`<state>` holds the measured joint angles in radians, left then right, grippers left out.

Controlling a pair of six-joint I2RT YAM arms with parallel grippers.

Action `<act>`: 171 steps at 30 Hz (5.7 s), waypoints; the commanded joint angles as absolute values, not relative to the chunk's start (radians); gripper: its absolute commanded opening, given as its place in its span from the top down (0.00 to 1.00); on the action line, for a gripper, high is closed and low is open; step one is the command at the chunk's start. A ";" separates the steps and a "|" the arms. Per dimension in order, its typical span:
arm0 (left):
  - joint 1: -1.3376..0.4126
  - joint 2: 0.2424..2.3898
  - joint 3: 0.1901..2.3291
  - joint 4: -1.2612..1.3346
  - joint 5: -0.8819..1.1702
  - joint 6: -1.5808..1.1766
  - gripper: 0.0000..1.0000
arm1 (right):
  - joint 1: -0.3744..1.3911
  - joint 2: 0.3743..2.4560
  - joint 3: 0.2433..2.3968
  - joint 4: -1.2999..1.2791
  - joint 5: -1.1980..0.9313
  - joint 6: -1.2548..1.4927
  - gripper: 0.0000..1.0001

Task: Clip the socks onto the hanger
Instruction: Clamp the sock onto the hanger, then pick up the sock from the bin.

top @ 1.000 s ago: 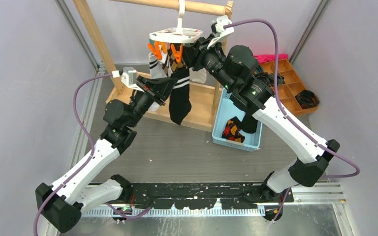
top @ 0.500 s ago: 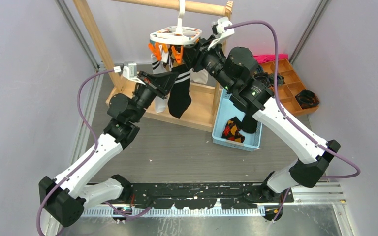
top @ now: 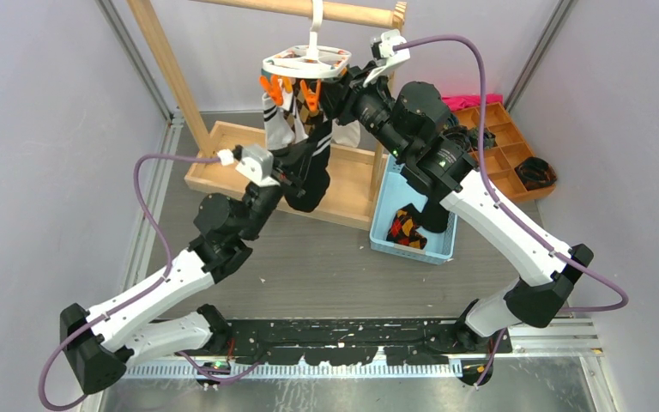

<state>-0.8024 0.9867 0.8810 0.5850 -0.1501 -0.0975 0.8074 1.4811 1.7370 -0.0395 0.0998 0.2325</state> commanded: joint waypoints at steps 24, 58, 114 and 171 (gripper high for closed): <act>-1.020 1.189 0.842 1.150 -0.599 0.931 1.00 | 0.810 1.514 1.826 -0.136 0.185 0.377 0.85; -1.052 1.459 0.968 1.431 -0.743 1.413 1.00 | 0.811 1.546 1.833 -0.151 0.182 0.393 0.85; -1.134 1.428 1.042 1.431 -0.811 1.388 1.00 | 0.811 1.585 1.847 -0.160 0.195 0.333 0.82; -1.191 0.720 0.849 -0.028 -0.729 0.099 0.00 | 0.547 1.135 1.466 -0.270 -0.535 0.069 0.04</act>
